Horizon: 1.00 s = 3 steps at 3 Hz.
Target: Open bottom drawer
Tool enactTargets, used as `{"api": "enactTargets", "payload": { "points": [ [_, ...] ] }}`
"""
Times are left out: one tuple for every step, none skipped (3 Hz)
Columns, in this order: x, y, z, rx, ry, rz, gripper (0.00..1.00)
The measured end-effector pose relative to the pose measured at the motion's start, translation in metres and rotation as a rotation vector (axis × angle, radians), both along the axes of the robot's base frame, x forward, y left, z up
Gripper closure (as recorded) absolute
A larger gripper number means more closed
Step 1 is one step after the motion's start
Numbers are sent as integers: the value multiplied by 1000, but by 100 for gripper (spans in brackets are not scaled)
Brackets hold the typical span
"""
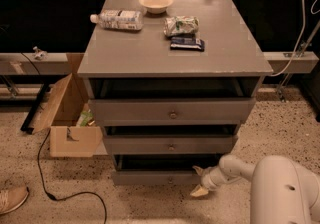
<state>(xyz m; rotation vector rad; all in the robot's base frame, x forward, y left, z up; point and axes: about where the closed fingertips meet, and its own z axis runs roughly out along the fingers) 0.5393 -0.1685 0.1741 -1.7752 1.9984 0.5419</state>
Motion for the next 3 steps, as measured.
{"api": "enactTargets", "payload": {
  "points": [
    [0,0,7,0,0,0,65],
    [0,0,13,0,0,0,89],
    [0,0,20,0,0,0,100]
  ]
}}
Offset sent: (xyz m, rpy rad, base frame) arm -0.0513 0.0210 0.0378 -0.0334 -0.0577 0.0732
